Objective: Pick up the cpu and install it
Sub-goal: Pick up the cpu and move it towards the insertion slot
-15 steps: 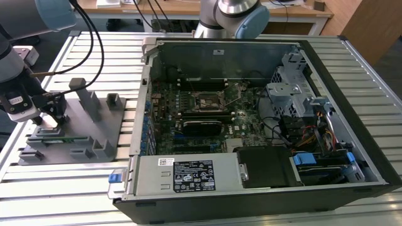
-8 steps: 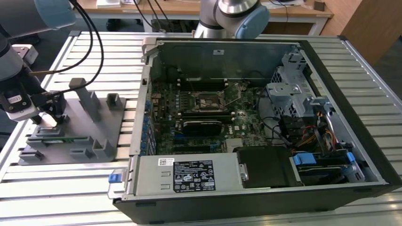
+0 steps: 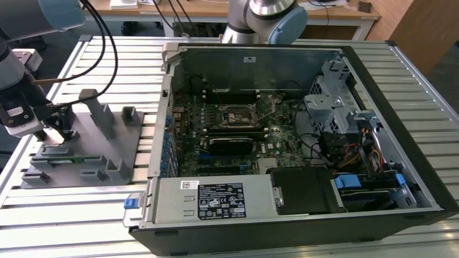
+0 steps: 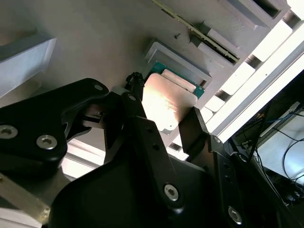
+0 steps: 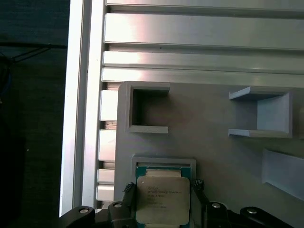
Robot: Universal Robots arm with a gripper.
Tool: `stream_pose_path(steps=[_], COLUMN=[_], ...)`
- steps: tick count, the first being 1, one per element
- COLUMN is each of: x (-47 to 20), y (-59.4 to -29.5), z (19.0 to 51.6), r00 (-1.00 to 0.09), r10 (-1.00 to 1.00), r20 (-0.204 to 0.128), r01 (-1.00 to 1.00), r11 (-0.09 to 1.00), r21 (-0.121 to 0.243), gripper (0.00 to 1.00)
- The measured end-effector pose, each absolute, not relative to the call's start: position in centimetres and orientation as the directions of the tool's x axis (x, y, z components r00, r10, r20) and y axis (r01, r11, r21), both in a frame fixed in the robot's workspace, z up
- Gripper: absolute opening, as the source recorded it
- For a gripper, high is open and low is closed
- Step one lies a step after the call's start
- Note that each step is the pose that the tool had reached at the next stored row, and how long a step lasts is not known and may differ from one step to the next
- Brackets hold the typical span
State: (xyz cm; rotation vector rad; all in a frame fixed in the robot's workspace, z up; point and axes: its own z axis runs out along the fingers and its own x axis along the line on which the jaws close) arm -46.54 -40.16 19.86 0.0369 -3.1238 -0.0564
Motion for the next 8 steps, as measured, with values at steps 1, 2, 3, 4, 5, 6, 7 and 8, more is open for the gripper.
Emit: stream_pose_path(steps=[1, 2, 3, 4, 5, 6, 7, 8], x=[-46.54, -46.54, -46.54, -46.54, -46.54, -46.54, -46.54, -46.54], y=[-40.16, -40.16, -40.16, -40.16, -40.16, -40.16, -40.16, -40.16], z=[19.92, 19.97, 20.02, 20.06, 20.09, 20.11, 20.13, 20.16], r00=[-1.0, -1.0, -1.0, -1.0, -1.0, -1.0, -1.0, -1.0], r10=[-0.024, -0.024, -0.024, -0.024, -0.024, -0.024, -0.024, -0.024], r20=[0.017, 0.017, 0.016, 0.016, 0.016, 0.016, 0.016, 0.017], r01=[-0.023, -0.023, -0.023, -0.023, -0.023, -0.023, -0.023, -0.023], r11=[0.999, 0.999, 0.999, 0.999, 0.999, 0.999, 0.999, 0.999], r21=[0.036, 0.036, 0.036, 0.036, 0.036, 0.036, 0.036, 0.036], gripper=[0.54, 0.54, 0.54, 0.54, 0.54, 0.54, 0.54, 0.54])
